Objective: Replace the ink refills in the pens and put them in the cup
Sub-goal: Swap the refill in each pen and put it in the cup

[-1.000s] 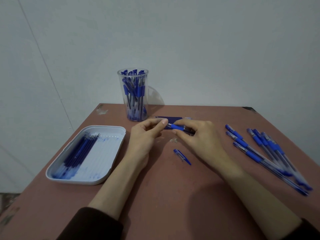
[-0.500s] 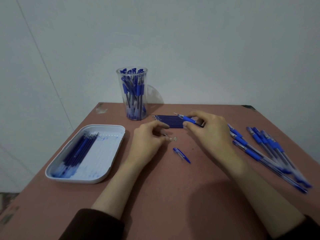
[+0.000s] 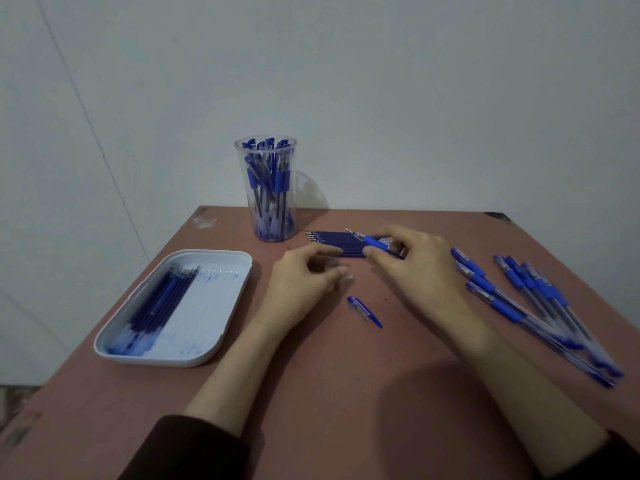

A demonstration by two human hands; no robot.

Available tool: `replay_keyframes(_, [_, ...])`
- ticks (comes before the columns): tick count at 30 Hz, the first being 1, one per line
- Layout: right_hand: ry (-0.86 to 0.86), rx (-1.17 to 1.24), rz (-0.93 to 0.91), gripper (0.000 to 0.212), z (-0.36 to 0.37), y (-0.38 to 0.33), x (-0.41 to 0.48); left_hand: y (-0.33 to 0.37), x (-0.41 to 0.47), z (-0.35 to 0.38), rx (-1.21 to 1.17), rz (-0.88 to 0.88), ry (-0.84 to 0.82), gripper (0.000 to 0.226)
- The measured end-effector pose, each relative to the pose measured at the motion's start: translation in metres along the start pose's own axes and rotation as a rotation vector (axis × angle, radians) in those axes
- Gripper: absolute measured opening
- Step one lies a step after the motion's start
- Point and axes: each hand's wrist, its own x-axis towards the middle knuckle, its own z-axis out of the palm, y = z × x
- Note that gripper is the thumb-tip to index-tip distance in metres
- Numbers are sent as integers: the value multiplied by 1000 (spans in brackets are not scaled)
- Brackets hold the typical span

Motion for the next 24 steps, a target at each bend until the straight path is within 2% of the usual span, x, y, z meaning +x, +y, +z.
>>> replay_keyframes(2, [-37, 19, -36, 13, 1, -2, -2, 4, 0, -1, -162, -19, 60, 20])
replay_keyframes(4, [-72, 56, -89, 10, 4, -4, -4, 9, -2, -3, -316, -58, 49, 15])
replay_keyframes(9, [-108, 69, -151, 11, 9, -5, -5, 7, -1, -4, -439, -146, 2, 11])
replay_keyframes(14, [-82, -24, -84, 9, 0, -2, -1, 3, 6, -10, -712, -219, 124, 7])
replay_keyframes(18, [-79, -293, 4, 11, -6, 5, 5, 4, 9, -15, -984, -263, 228, 4])
replay_keyframes(20, [-54, -390, 79, 14, -11, 9, 9, 5, 9, -16, -1038, -249, 286, 4])
replay_keyframes(22, [28, -357, 131, 20, -15, 11, 11, 4, 10, -15, -1043, -233, 325, 5])
replay_keyframes(24, [81, -241, 100, 22, -17, 5, 14, 3, 10, -13, -1015, -213, 327, 5])
